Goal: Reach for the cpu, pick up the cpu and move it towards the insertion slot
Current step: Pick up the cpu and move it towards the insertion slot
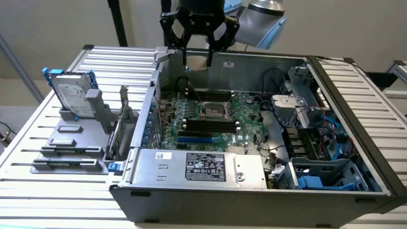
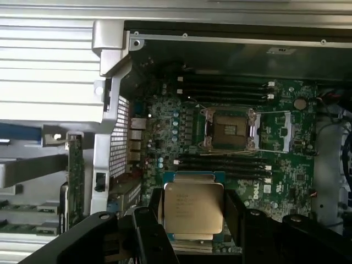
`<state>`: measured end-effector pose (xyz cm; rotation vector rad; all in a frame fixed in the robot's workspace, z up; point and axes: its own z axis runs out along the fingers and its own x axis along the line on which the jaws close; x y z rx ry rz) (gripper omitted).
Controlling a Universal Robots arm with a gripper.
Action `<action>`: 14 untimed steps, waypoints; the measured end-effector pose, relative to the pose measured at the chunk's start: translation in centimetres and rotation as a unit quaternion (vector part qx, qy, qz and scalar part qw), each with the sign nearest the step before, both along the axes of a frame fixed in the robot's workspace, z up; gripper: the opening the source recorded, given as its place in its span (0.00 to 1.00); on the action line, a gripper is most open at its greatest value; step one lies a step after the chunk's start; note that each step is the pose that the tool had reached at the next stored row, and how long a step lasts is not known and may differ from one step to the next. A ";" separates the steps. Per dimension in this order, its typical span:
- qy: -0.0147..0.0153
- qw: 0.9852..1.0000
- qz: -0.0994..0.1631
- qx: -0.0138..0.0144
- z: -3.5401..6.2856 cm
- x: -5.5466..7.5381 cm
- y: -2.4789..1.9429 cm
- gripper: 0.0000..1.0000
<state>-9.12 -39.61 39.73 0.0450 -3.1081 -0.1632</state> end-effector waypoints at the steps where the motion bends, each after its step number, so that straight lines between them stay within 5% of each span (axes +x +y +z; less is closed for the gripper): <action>1: 0.000 1.000 0.000 0.000 -0.10 0.3 0.13 0.55; 14: -0.003 1.000 -0.001 0.000 -0.73 2.7 1.96 0.55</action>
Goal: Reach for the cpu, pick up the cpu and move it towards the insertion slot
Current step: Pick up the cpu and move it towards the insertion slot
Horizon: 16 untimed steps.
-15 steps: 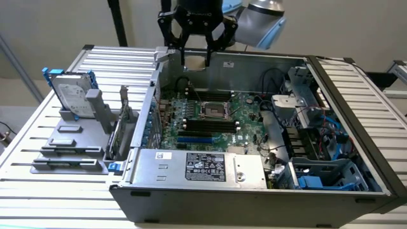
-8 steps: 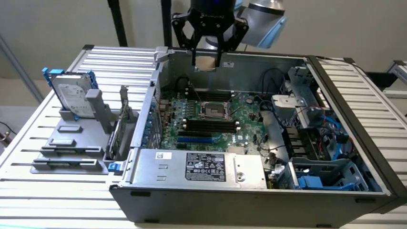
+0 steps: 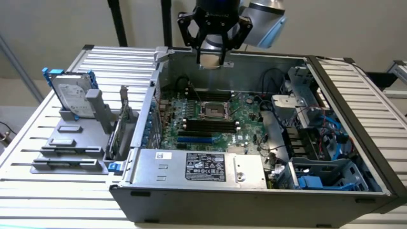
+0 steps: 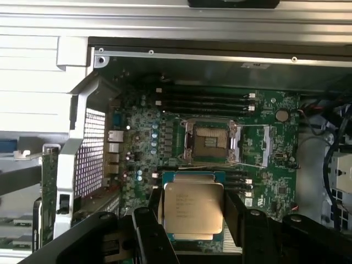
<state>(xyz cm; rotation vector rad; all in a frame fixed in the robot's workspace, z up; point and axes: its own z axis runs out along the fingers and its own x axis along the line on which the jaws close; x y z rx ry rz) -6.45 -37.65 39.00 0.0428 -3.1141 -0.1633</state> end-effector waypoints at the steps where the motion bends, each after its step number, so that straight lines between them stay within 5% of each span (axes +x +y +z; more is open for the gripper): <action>1: -0.001 1.000 0.000 0.000 -0.01 0.1 0.08 0.55; 10: -0.006 1.000 -0.003 0.000 -0.13 0.6 1.43 0.55; 16: -0.006 1.000 -0.004 0.000 -0.58 0.9 2.59 0.55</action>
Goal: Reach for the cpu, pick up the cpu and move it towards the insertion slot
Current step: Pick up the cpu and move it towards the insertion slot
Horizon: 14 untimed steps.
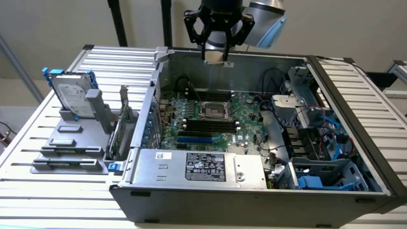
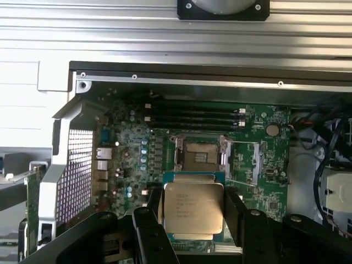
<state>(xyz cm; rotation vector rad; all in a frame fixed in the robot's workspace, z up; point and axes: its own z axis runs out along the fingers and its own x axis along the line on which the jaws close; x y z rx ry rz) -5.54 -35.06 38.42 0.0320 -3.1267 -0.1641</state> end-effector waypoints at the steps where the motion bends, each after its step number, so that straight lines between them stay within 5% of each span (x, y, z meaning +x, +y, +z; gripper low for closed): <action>1: 0.000 1.000 0.000 0.000 -0.12 0.1 0.14 0.55; 14: 0.000 1.000 -0.005 -0.001 -1.26 1.3 2.23 0.55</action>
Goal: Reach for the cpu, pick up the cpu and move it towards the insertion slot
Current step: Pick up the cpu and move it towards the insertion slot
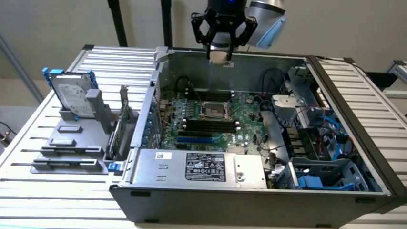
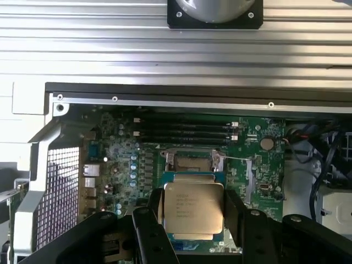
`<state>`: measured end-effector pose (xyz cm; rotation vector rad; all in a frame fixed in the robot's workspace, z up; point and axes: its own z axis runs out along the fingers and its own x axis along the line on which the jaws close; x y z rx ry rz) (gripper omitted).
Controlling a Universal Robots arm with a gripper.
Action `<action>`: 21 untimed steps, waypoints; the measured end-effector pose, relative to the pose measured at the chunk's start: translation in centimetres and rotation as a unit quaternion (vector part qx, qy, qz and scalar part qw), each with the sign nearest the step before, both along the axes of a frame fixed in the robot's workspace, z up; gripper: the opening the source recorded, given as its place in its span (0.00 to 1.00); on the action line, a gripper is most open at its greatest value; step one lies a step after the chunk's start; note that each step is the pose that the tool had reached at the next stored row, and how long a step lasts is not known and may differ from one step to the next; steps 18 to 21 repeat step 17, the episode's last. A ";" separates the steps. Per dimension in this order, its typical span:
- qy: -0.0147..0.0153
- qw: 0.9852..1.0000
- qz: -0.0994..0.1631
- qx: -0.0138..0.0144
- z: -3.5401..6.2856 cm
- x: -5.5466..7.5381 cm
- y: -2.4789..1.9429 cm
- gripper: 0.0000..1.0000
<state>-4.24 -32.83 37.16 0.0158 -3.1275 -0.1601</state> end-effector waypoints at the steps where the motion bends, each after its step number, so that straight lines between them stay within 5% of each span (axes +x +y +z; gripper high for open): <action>1: 0.000 1.000 -0.001 -0.001 -0.08 0.1 0.12 0.55; 7: 0.000 1.000 -0.004 -0.010 -0.39 0.3 0.80 0.55; 21: 0.000 1.000 -0.004 -0.010 -0.39 0.3 0.82 0.55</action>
